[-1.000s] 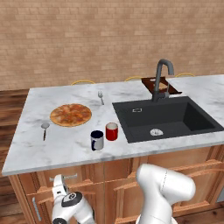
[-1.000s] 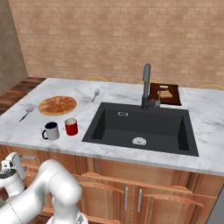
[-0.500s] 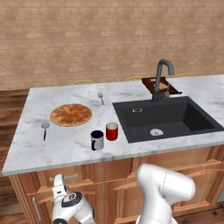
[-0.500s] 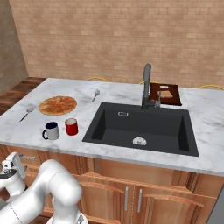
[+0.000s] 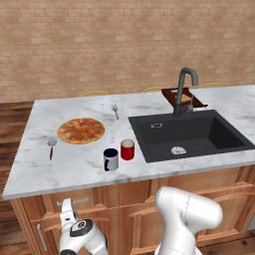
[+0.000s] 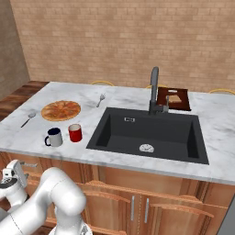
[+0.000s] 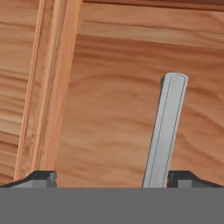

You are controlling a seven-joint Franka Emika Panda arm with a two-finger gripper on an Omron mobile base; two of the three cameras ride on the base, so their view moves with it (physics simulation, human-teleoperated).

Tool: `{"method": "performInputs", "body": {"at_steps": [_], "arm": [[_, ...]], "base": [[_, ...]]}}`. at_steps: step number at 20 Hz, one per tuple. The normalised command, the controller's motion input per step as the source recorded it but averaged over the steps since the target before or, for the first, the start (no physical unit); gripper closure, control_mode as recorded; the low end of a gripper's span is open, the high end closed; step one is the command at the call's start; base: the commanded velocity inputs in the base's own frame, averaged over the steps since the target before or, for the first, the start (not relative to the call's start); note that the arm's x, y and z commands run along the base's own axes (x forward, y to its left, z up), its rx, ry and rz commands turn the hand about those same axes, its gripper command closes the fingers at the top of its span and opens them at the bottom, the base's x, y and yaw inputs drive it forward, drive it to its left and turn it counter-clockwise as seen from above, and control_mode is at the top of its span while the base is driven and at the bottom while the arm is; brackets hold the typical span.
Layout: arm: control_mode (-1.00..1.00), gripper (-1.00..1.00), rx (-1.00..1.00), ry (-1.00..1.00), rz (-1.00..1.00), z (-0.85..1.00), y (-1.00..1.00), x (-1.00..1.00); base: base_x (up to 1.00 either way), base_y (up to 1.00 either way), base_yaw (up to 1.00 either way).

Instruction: Take the pizza cutter from the drawer on the left and place it on the dining counter for cutting.

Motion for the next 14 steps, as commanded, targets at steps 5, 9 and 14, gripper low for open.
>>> {"method": "performInputs", "body": {"at_steps": [5, 9, 14], "arm": [[-1.00, -1.00, 0.00, -0.02, 0.00, 0.01, 0.00, 0.00], [-1.00, -1.00, 0.00, 0.00, 0.00, 0.12, -0.08, 0.00], [-1.00, -1.00, 0.01, 0.00, 0.00, 0.17, -0.12, 0.00]], "base": [[0.00, 0.00, 0.00], [0.00, 0.00, 0.00], [0.00, 0.00, 0.00]]}}
